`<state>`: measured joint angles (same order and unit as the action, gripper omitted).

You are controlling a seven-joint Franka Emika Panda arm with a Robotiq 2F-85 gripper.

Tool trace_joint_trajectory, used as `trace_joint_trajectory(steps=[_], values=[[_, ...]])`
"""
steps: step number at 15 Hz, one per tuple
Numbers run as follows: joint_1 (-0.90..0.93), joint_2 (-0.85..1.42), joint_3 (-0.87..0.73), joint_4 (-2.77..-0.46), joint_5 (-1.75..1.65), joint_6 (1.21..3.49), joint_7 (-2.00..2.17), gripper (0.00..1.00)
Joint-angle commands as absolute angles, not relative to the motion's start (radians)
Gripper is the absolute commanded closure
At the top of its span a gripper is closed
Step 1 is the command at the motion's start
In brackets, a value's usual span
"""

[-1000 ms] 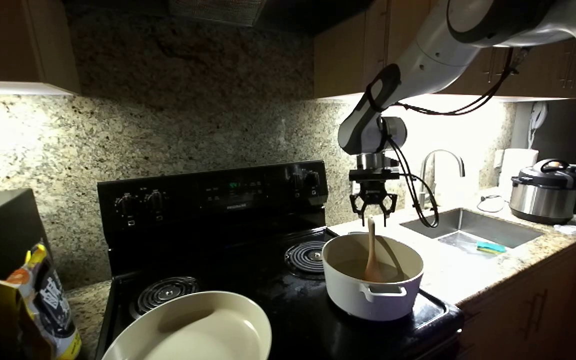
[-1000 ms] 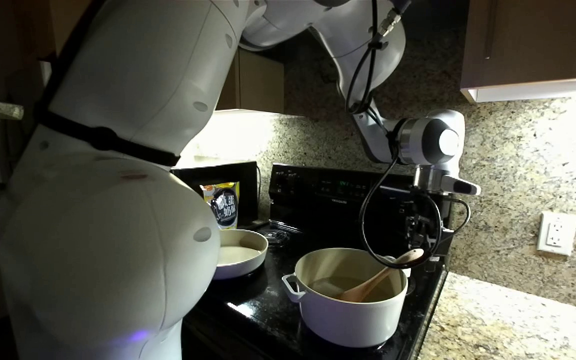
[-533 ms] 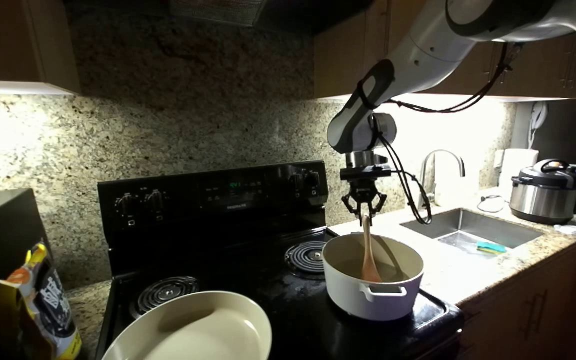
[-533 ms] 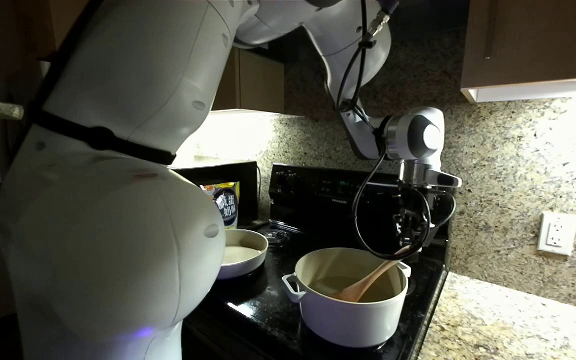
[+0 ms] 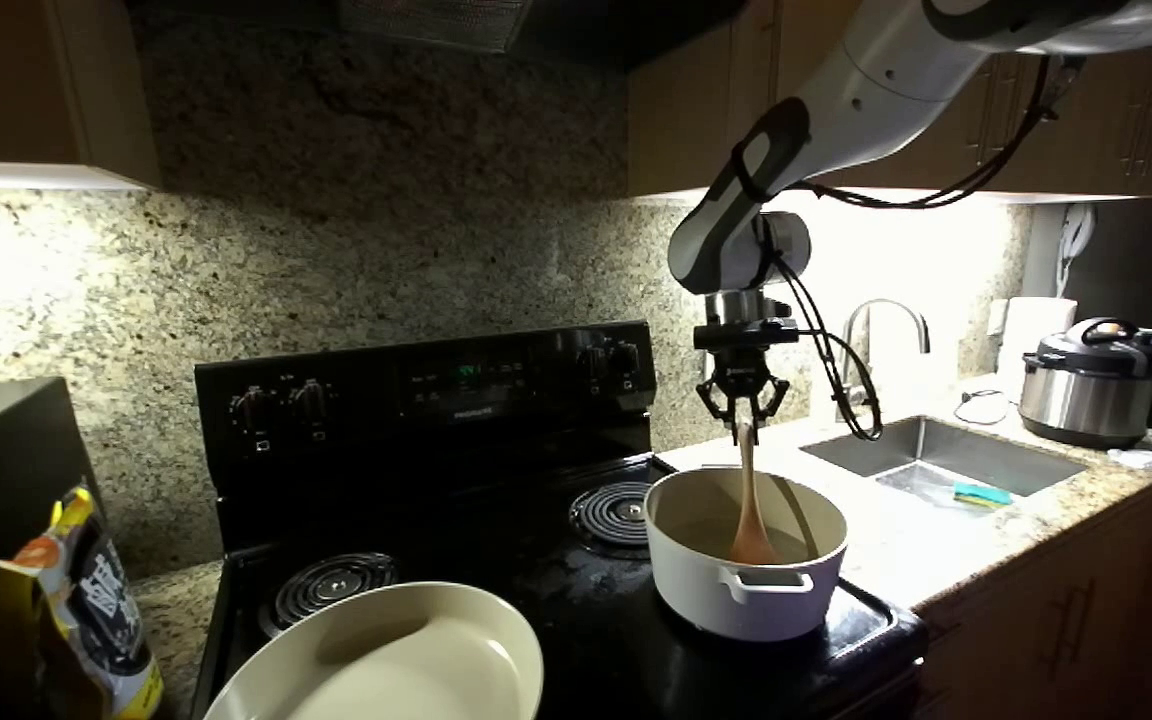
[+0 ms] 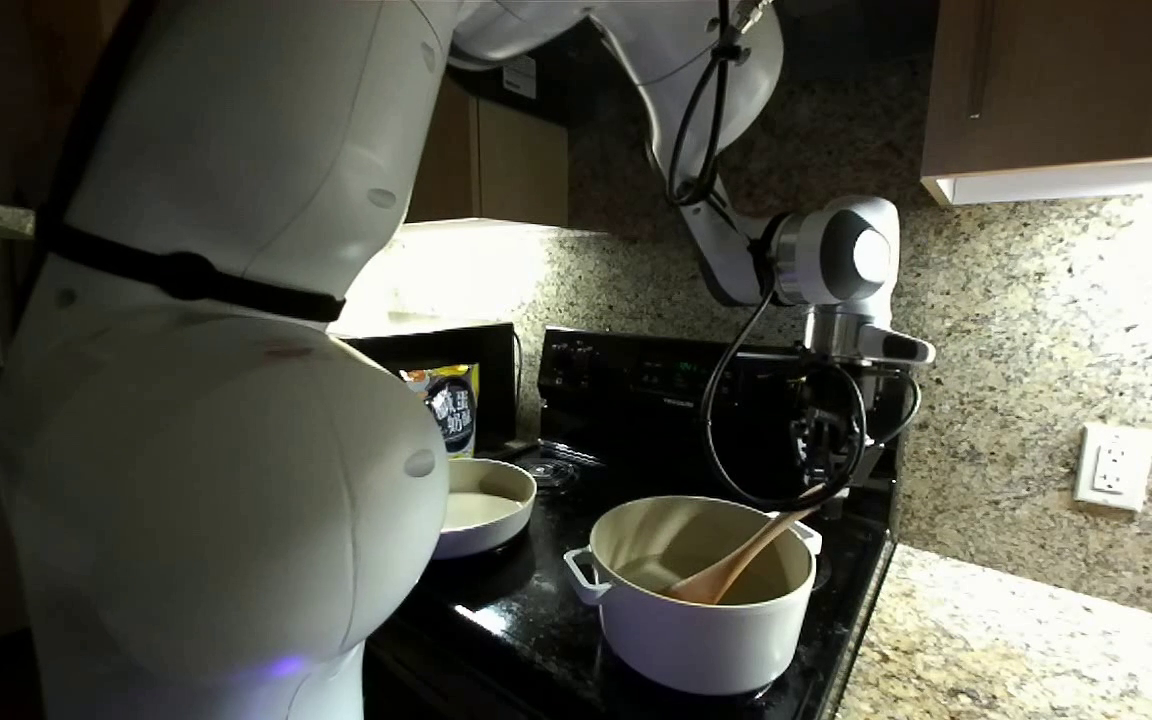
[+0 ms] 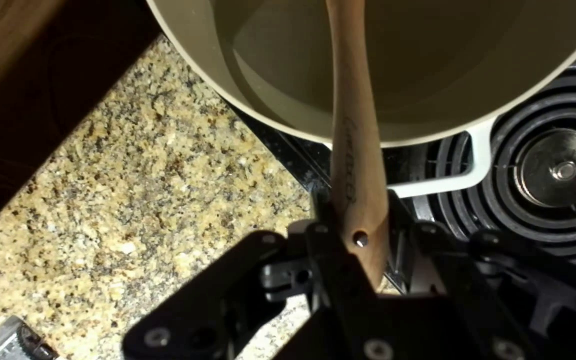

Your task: Stir the contents of the white pot with the cooking stick

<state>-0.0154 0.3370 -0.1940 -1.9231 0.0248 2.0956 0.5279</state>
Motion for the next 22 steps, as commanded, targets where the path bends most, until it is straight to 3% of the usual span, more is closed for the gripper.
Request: trace_joint_trajectory(steps=[1,10,22], values=[[-0.029,0.225,-0.196,-2.040,0.011,2.163,0.546,0.93],[-0.035,0.138,-0.168,-2.162,0.002,2.225,0.466,0.93],[-0.027,0.148,-0.122,-2.103,-0.001,2.281,0.491,0.93]])
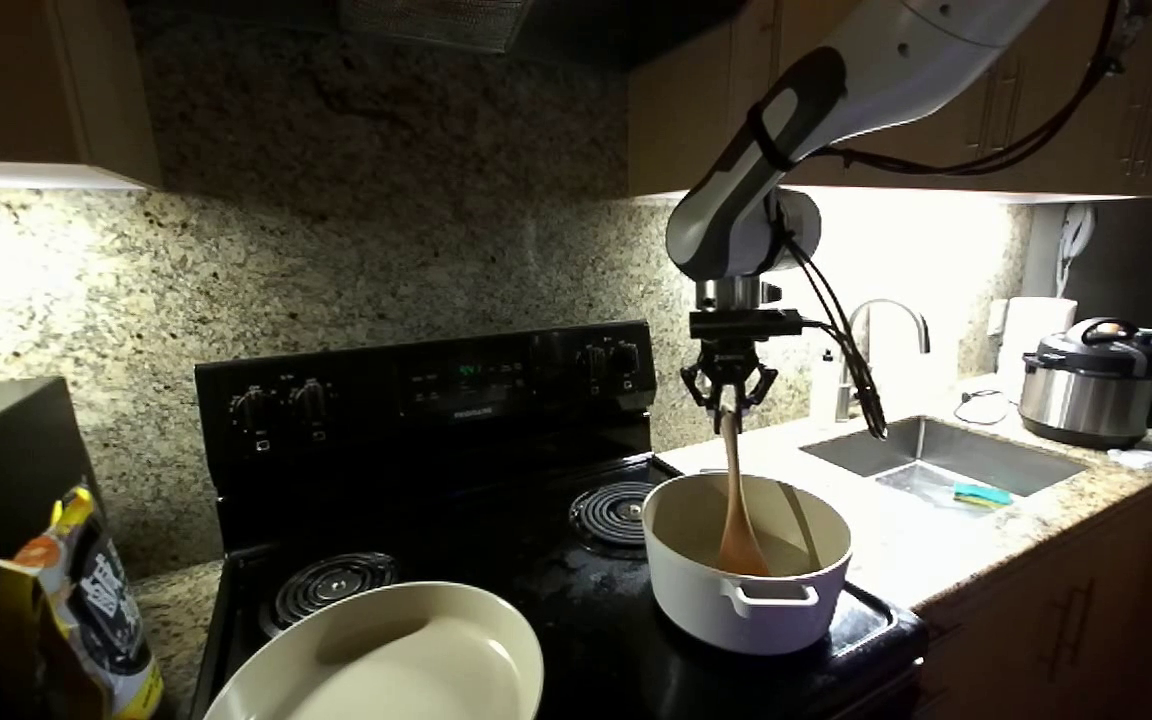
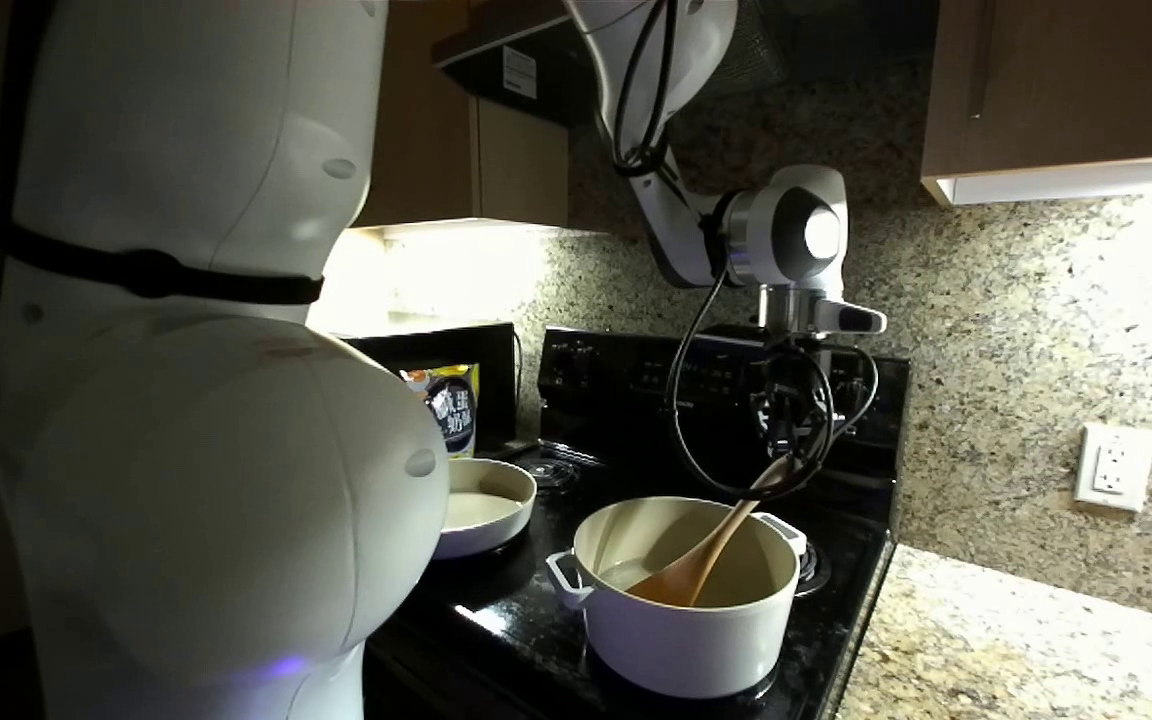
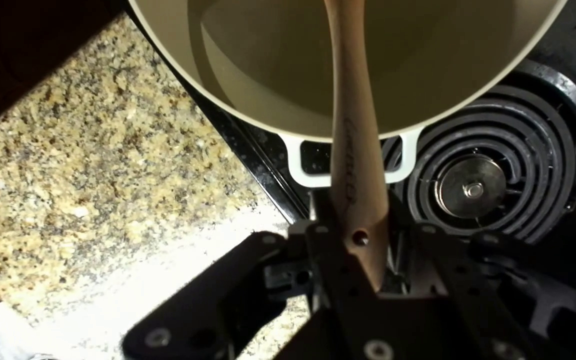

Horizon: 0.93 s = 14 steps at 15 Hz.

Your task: Stir the contents of the white pot with the cooking stick

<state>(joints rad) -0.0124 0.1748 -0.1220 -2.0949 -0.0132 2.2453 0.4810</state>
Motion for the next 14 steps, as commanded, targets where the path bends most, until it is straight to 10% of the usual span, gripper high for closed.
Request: trace_joint_trajectory(steps=[1,14], values=[[-0.033,0.140,-0.128,-2.109,0.008,2.310,0.504,0.93],[-0.062,-0.032,-0.175,-2.319,-0.185,2.627,0.686,0.93]])
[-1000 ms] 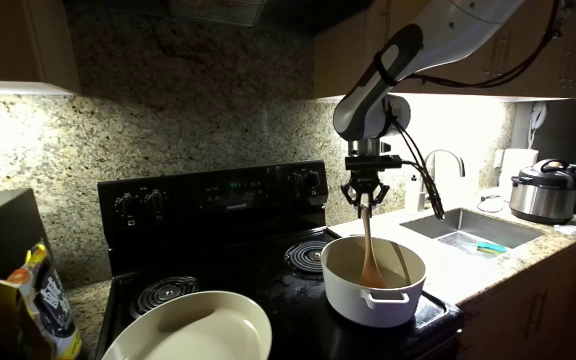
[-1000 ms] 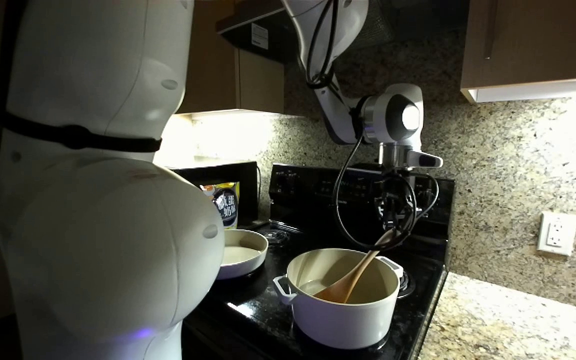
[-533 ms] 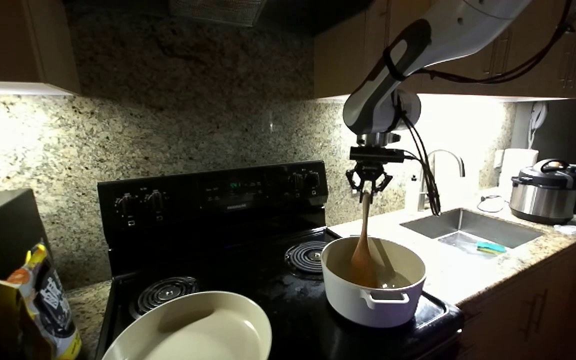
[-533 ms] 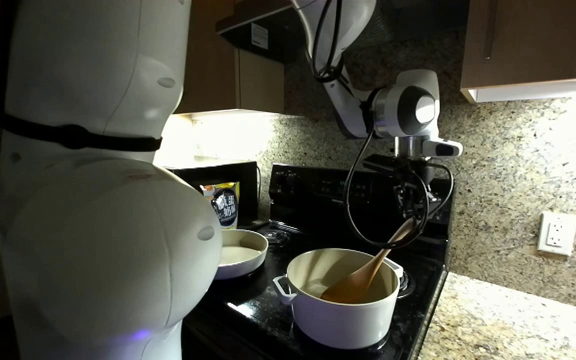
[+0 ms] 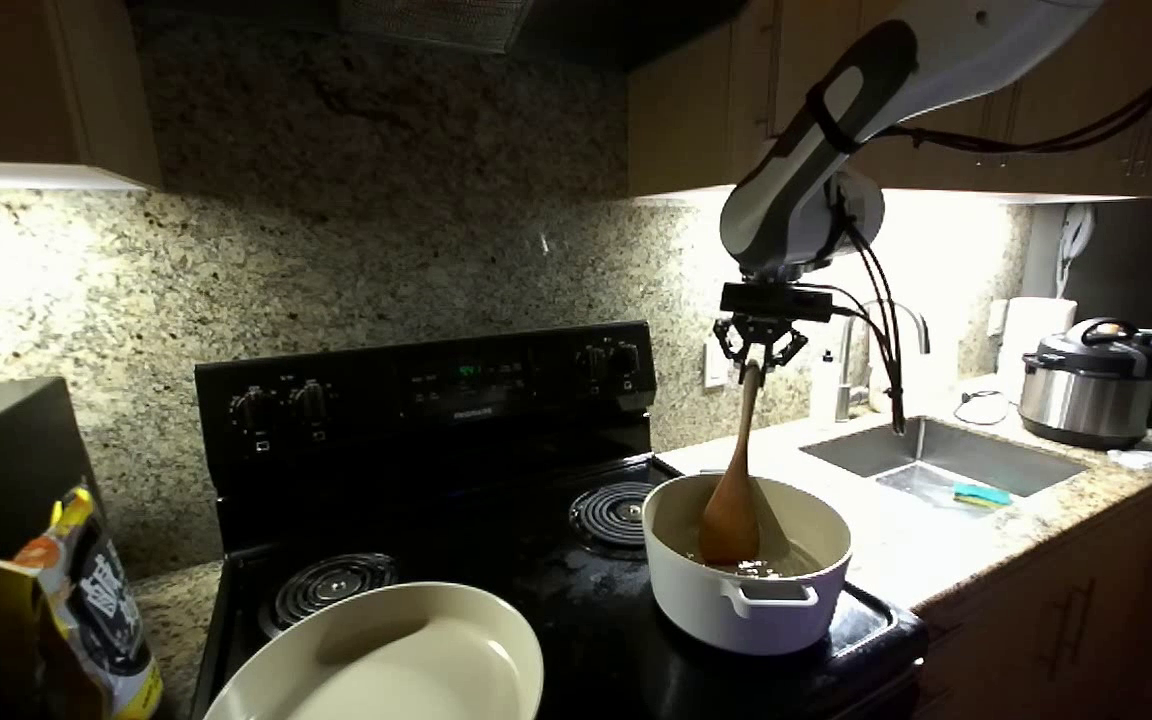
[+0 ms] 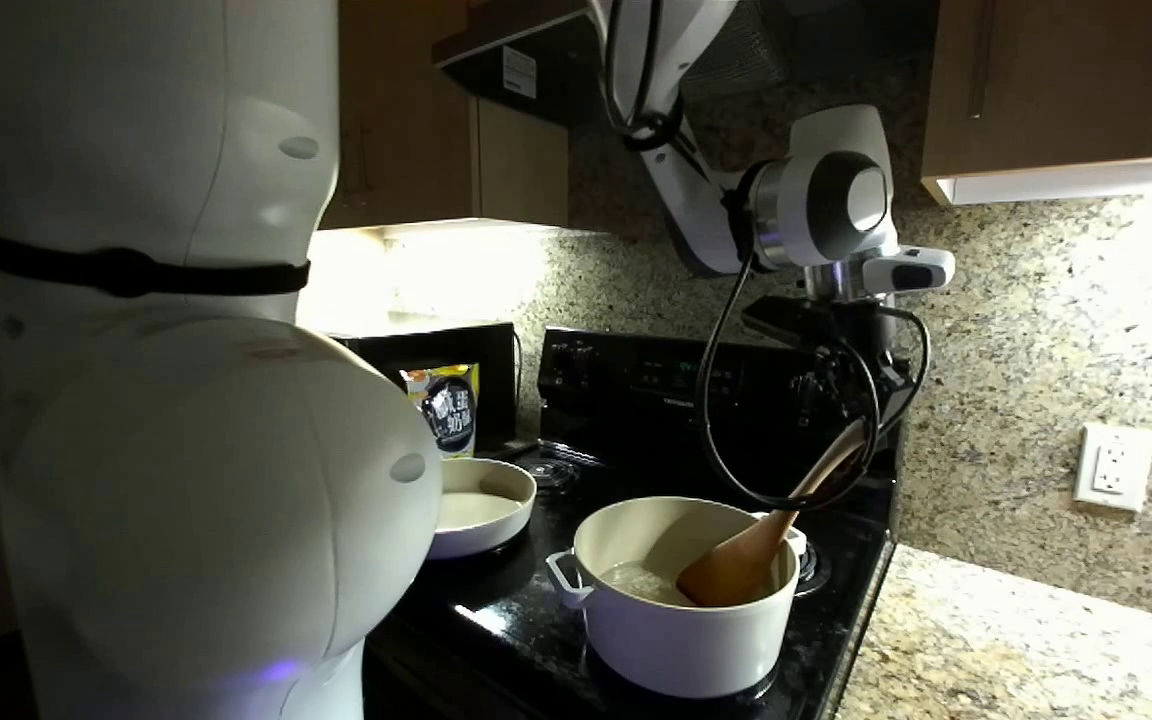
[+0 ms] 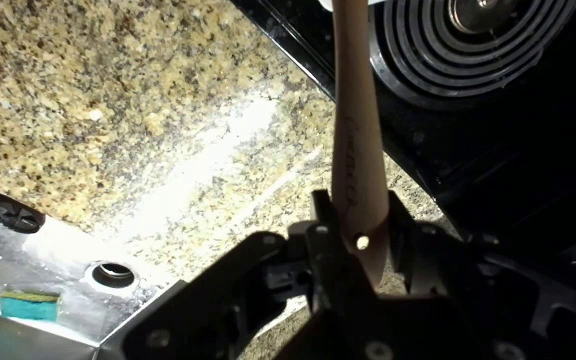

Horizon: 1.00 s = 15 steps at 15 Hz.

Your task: Stir the contents of the white pot with the cooking stick

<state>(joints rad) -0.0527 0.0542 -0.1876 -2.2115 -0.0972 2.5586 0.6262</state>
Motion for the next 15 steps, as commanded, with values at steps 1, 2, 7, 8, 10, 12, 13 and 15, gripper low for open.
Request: trace_joint_trajectory(steps=[1,2,7,8,10,12,13,15], values=[[-0.064,-0.058,-0.164,-2.351,-0.187,2.639,0.666,0.93],[-0.066,-0.080,-0.155,-2.380,-0.201,2.653,0.660,0.93],[-0.072,-0.159,-0.090,-2.466,-0.196,2.693,0.634,0.93],[-0.074,-0.169,-0.078,-2.476,-0.191,2.697,0.630,0.93],[-0.071,-0.180,-0.055,-2.477,-0.177,2.690,0.620,0.93],[-0.075,-0.178,-0.036,-2.466,-0.179,2.690,0.631,0.93],[-0.077,-0.173,-0.031,-2.456,-0.175,2.688,0.633,0.93],[-0.089,-0.168,-0.028,-2.448,-0.187,2.689,0.648,0.93]])
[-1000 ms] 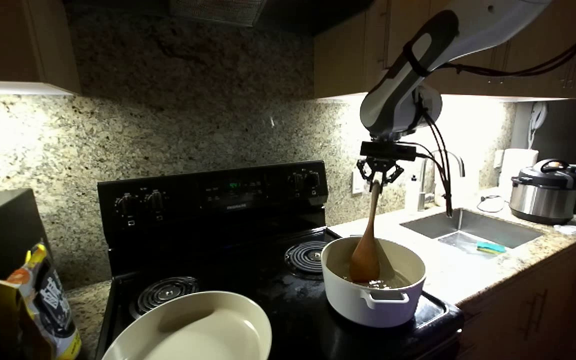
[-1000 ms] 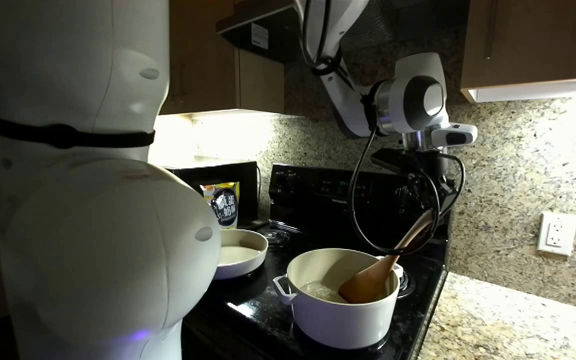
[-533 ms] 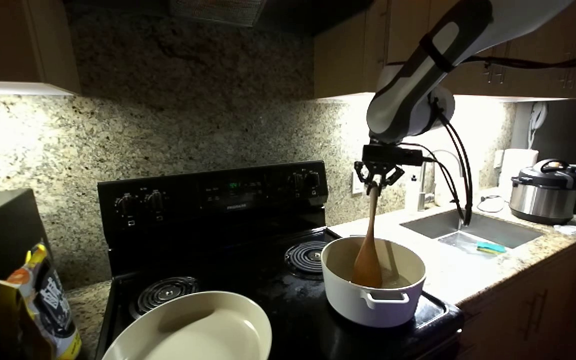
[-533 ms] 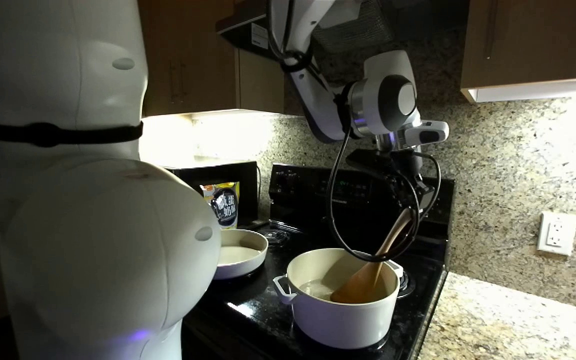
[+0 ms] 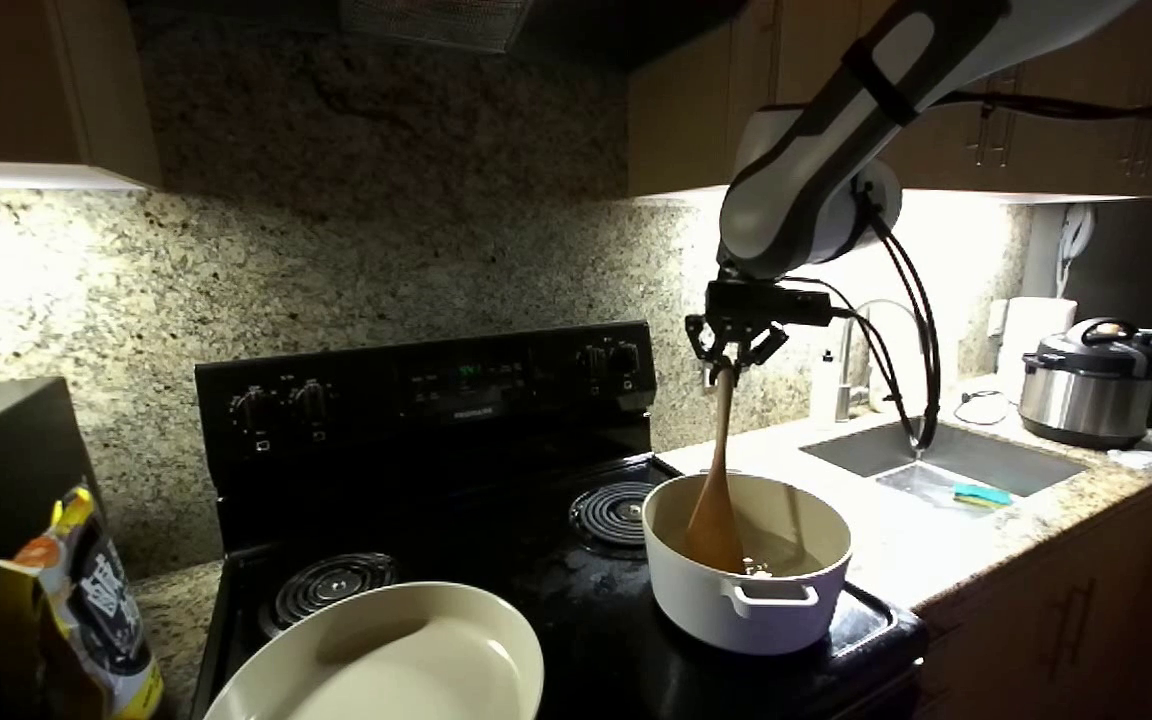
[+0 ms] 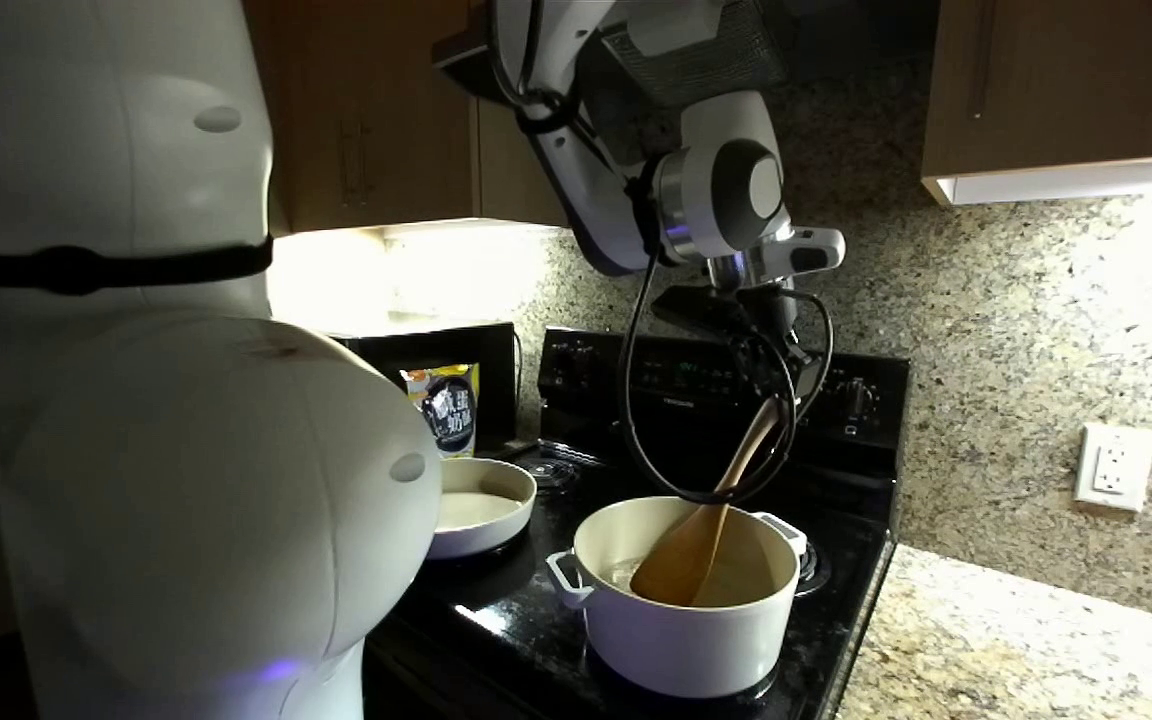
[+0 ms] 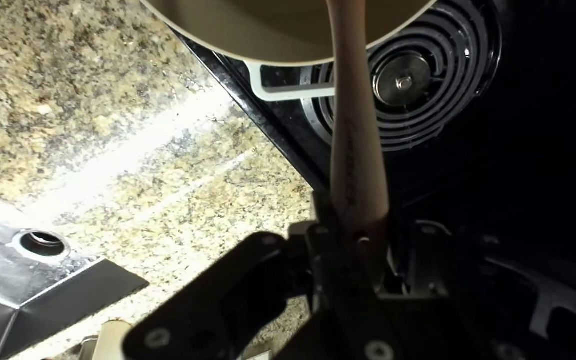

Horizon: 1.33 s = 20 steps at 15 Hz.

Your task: Stir the contents of the white pot with the cooking stick

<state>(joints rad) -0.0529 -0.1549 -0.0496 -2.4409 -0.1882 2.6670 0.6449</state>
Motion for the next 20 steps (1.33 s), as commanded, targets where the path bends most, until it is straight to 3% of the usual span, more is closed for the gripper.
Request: trace_joint_trajectory(steps=[1,10,20], values=[[-0.094,-0.168,-0.028,-2.448,-0.191,2.692,0.652,0.93],[-0.215,-0.192,-0.027,-2.501,-0.326,2.760,0.747,0.93],[-0.175,-0.189,0.029,-2.530,-0.331,2.743,0.705,0.93]])
